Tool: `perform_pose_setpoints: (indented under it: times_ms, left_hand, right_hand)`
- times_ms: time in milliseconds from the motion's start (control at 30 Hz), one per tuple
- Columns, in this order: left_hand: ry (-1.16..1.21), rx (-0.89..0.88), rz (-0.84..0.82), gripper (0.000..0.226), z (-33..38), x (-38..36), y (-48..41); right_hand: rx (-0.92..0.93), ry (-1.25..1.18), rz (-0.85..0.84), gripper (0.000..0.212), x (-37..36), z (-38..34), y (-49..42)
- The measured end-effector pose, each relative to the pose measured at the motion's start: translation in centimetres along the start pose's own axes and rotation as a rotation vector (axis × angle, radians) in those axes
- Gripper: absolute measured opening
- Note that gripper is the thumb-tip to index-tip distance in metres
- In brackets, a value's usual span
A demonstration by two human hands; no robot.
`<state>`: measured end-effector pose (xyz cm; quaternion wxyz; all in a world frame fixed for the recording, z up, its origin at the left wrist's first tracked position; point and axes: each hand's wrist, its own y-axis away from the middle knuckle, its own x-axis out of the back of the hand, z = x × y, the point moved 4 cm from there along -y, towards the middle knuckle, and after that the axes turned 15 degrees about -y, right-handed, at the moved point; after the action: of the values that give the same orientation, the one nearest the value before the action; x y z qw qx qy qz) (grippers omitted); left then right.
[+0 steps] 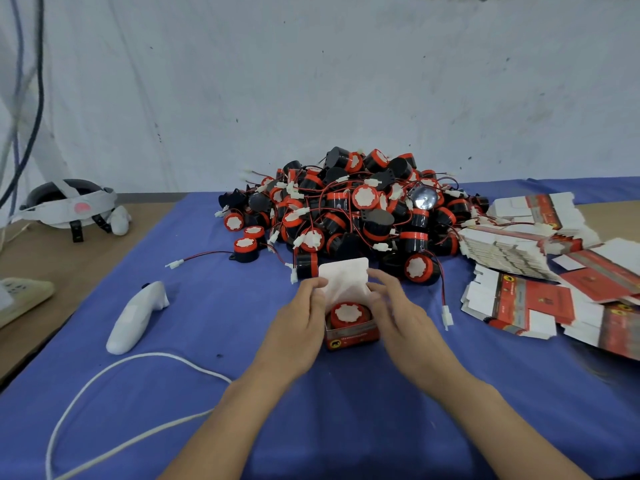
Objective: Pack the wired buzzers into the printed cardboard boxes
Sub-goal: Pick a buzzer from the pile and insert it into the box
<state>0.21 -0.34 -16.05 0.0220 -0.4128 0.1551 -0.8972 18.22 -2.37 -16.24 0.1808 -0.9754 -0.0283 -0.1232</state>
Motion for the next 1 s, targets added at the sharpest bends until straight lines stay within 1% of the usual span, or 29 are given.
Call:
perform_pose_setpoints:
  times_ms: [67, 133, 300, 500, 633, 767, 833, 933, 1000]
  left_hand:
    - [0.107, 0.055, -0.015, 0.030, -0.3, 0.2, -0.3]
    - [0.185, 0.069, -0.057, 0.028, -0.2, 0.2, -0.4]
    - [0.290, 0.084, -0.066, 0.026, 0.1, 0.3, -0.7]
    - [0.312, 0.054, -0.079, 0.029, 0.3, -0.6, -0.9]
    - [0.319, 0.065, -0.074, 0.026, 0.1, -1.2, -1.0]
    - [0.386, 0.208, -0.106, 0.011, -1.0, -1.9, -1.2]
    - [0.421, 0.265, -0.121, 0.012, -1.4, -2.2, -1.3]
    - [0.513, 0.293, -0.130, 0.023, -1.5, -2.2, -1.6]
    - [0.532, 0.304, -0.164, 0.019, -1.3, -2.1, -1.6]
  right_hand:
    - [-0.071, -0.131, 0.085, 0.024, 0.5, 0.6, -0.5]
    - [-0.121, -0.182, 0.125, 0.027, 0.6, 0.9, -1.0]
    - [-0.187, -0.198, 0.120, 0.020, 0.9, 2.3, -1.9]
    - [-0.207, -0.182, 0.088, 0.012, 0.9, 3.1, -1.9]
    - [-0.201, -0.214, 0.071, 0.015, 0.8, 3.0, -2.1]
    - [-0.217, -0.239, 0.051, 0.018, 0.6, 3.1, -2.3]
    - [-0.232, -0.235, 0.047, 0.018, 0.5, 3.1, -2.3]
    - [-0.252, -0.233, 0.069, 0.019, 0.5, 3.2, -2.4]
    - [-0.275, -0.256, 0.075, 0.021, 0.5, 3.2, -2.4]
